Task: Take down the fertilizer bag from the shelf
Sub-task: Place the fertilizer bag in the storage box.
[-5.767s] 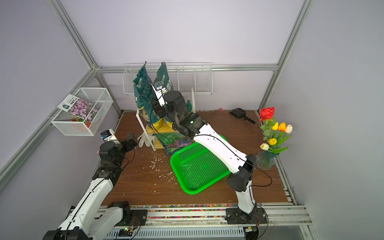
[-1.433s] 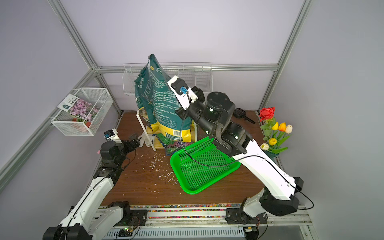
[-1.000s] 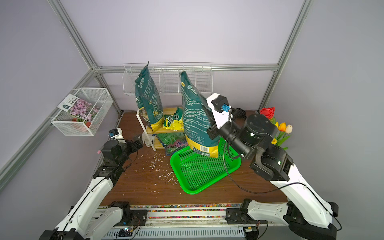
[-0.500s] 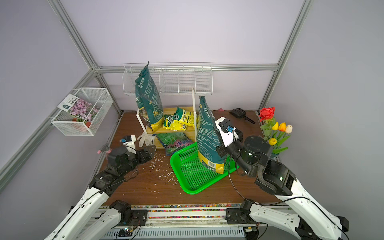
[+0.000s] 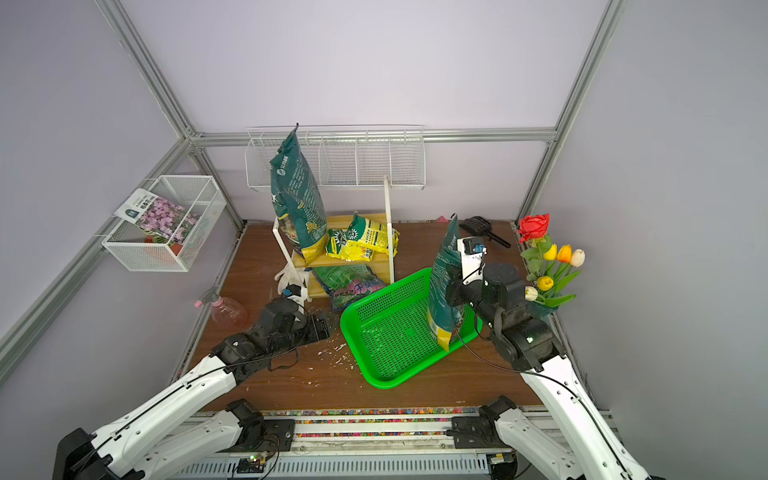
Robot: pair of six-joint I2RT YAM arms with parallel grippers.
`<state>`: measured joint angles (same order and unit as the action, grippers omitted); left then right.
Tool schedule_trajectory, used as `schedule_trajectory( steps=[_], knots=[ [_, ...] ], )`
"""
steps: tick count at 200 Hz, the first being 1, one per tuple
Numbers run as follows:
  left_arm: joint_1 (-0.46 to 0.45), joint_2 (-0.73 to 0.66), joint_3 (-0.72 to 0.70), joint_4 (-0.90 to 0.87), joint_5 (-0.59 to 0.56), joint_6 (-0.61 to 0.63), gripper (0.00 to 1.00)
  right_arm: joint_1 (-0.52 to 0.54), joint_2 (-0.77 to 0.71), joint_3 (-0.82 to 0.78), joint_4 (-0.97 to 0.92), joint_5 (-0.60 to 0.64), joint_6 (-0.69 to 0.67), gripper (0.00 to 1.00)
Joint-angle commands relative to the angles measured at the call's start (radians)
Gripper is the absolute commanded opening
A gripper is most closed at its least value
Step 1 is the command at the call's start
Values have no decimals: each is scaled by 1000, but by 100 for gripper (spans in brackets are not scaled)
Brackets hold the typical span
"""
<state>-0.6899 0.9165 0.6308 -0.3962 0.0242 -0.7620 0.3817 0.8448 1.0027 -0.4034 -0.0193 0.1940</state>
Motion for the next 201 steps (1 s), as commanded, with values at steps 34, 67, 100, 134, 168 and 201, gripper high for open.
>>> schedule_trajectory(
  steps=[34, 67, 100, 134, 168, 201],
  knots=[
    [-17, 54, -18, 91, 22, -63, 84, -171, 31, -55, 509, -440, 75, 0],
    [-20, 85, -6, 91, 22, -54, 84, -260, 120, -86, 689, -625, 138, 0],
    [-20, 75, -7, 86, 4, -56, 84, -336, 209, -87, 835, -772, 210, 0],
    [-20, 73, 5, 78, -3, -49, 84, -408, 299, -55, 910, -924, 282, 0],
    [-20, 100, 58, 53, -2, -23, 84, -448, 389, -38, 926, -1036, 355, 0],
    [-20, 138, 120, 49, 9, -4, 84, -447, 386, -5, 757, -1079, 281, 0]
  ],
)
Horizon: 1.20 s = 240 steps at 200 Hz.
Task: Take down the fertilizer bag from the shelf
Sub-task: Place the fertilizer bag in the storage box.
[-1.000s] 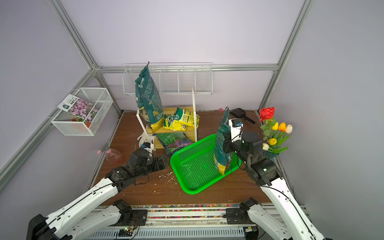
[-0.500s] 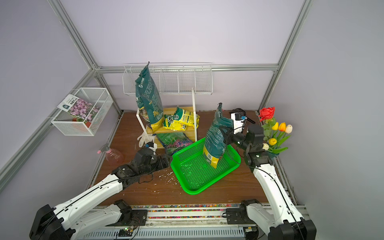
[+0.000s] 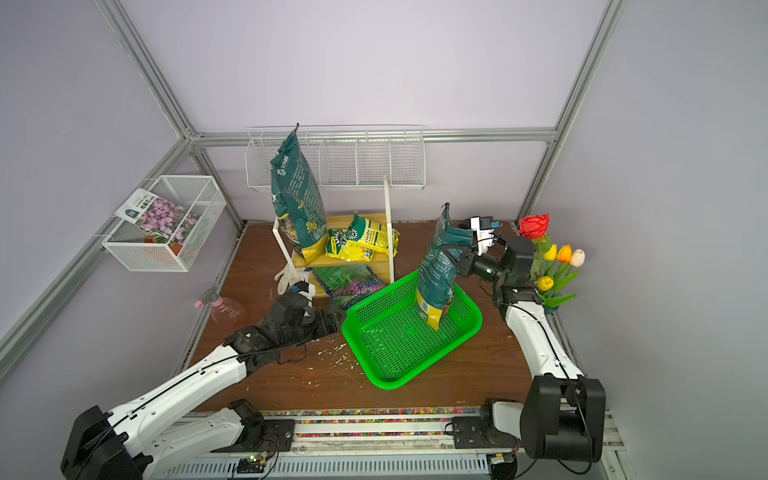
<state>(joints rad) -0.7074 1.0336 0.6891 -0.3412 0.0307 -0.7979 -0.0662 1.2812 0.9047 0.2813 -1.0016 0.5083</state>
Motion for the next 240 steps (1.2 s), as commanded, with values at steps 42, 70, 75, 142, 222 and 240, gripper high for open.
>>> schedule_trajectory(
  steps=[42, 70, 75, 142, 222, 240],
  knots=[
    [-3, 69, 91, 15, 17, 38, 84, 12, -227, 41, -329, 159, -351, 4],
    [-9, 97, 104, 53, 56, 32, 84, 12, -294, -39, -381, 294, -386, 5],
    [-16, 106, 117, 49, 62, 35, 84, 12, -299, -53, -382, 309, -380, 7],
    [-172, 322, 337, 38, 84, 107, 85, 12, -304, -125, -363, 362, -322, 41],
    [-262, 617, 569, 56, 193, 156, 85, 110, -407, 15, -629, 513, -365, 62],
    [-276, 654, 592, 75, 208, 153, 85, 138, -420, 55, -682, 554, -356, 65]
  ],
)
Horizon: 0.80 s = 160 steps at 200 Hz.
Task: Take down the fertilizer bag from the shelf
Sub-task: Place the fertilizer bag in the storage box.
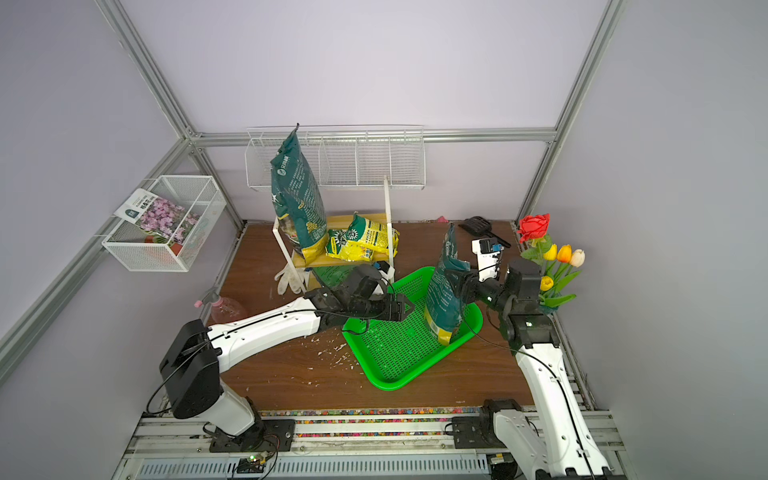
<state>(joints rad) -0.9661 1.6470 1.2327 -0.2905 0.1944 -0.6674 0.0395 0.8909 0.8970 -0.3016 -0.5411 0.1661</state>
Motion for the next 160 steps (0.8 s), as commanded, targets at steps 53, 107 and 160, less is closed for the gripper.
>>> schedule_trajectory(
  steps=[53, 107, 160],
  knots=[
    [-35, 103, 91, 27, 70, 26, 85, 65, 23, 245, -247, 178, 55, 68],
    [-42, 108, 106, 35, 63, 23, 85, 262, 194, 559, -605, 507, 88, 66],
    [-42, 117, 117, 45, 75, 24, 85, 431, 236, 624, -731, 646, 172, 67]
  ],
)
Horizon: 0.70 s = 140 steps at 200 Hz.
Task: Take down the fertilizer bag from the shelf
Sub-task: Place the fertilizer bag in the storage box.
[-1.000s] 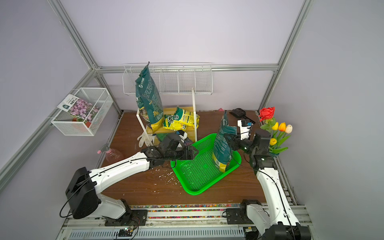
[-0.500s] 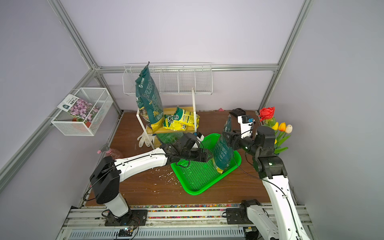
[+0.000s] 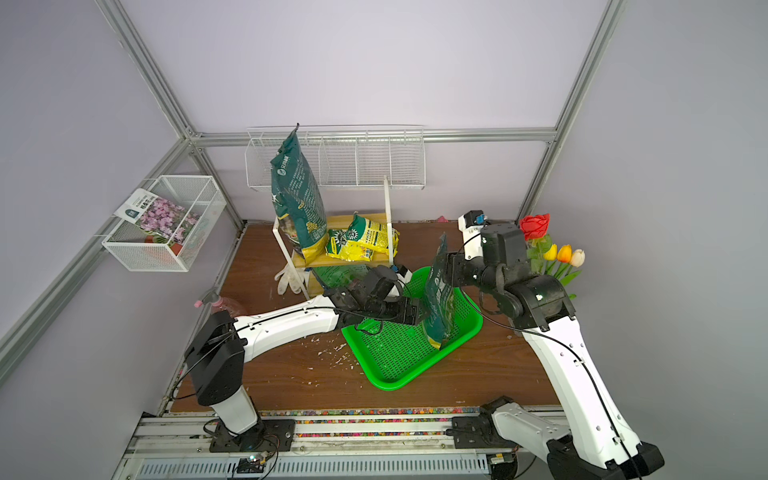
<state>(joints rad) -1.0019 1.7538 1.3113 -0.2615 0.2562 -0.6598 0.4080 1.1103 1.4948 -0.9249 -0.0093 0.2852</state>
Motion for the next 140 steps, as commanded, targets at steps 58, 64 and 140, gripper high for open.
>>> schedule_trajectory(
  steps=[58, 64, 140],
  knots=[
    [-6, 23, 55, 17, 16, 23, 86, 157, 134, 107, -123, 161, 62, 67],
    [-6, 21, 53, 20, 15, 21, 86, 159, 149, 112, -129, 161, 62, 66],
    [-6, -34, -14, 5, -25, 35, 86, 160, 235, 140, -170, 261, 64, 26]
  ],
)
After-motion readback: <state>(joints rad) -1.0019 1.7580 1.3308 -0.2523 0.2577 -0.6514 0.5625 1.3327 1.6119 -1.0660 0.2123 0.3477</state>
